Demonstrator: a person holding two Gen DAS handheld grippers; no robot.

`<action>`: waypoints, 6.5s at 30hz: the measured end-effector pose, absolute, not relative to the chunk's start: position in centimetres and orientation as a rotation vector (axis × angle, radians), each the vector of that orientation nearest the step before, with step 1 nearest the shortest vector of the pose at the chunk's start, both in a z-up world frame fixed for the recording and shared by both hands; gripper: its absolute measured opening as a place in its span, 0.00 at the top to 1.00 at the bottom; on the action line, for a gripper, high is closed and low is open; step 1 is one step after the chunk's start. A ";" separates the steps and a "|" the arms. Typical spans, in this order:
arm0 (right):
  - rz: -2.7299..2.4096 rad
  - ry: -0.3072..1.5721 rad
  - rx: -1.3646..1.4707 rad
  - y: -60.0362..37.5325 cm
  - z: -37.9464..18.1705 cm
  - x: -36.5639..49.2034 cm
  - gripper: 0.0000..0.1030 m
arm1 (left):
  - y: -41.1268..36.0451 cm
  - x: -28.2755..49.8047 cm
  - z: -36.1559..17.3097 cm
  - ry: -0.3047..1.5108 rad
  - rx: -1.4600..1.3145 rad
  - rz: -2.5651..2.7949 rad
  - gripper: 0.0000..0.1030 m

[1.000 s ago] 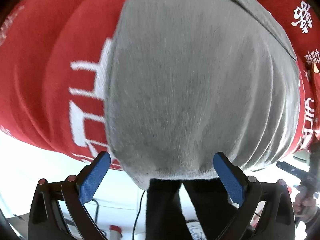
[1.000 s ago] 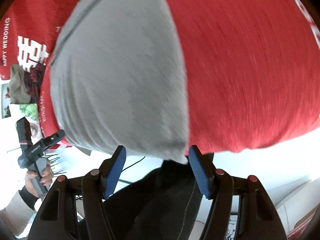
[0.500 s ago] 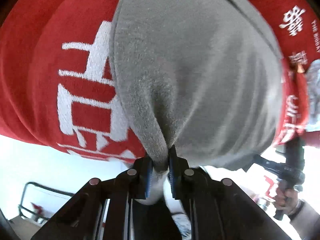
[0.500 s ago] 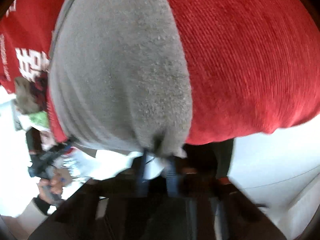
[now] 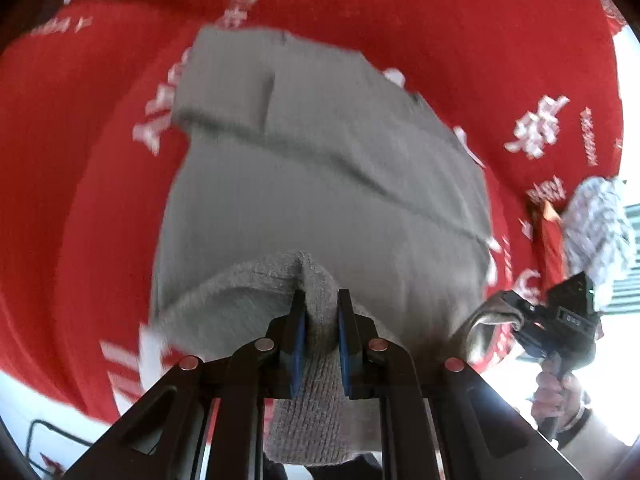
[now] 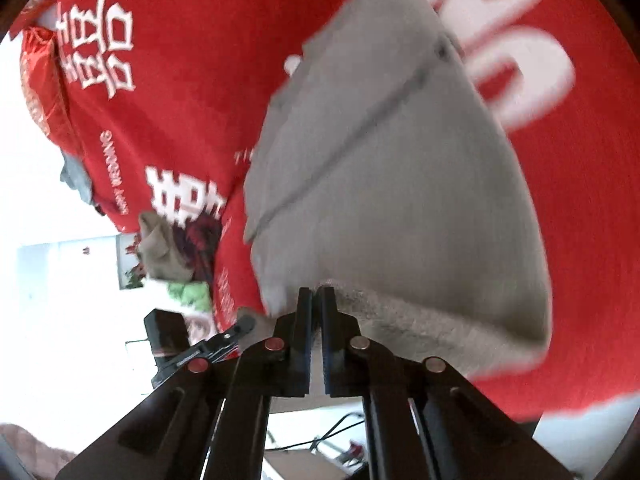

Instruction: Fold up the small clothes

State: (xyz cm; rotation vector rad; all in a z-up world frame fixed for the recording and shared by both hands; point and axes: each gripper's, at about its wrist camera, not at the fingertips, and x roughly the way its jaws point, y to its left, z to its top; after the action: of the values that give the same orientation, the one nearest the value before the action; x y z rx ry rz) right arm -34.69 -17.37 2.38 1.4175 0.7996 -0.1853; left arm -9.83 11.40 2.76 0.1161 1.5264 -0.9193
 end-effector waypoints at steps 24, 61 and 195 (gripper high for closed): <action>-0.277 1.149 0.953 -21.9 4.0 -28.4 0.28 | 5.3 -7.7 5.6 1.317 0.562 -0.889 0.09; -0.605 1.175 0.543 -31.5 2.3 -14.0 0.94 | -5.5 6.6 -0.9 1.256 0.495 -0.832 0.93; -0.569 1.010 1.321 -12.9 6.5 -26.9 0.16 | 4.7 1.5 11.2 1.329 0.551 -0.851 0.12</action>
State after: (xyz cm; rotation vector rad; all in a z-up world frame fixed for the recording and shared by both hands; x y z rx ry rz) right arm -26.87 -12.89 6.48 1.3210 1.0099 -0.5686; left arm 1.55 4.70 11.22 0.5506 1.3293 -0.8512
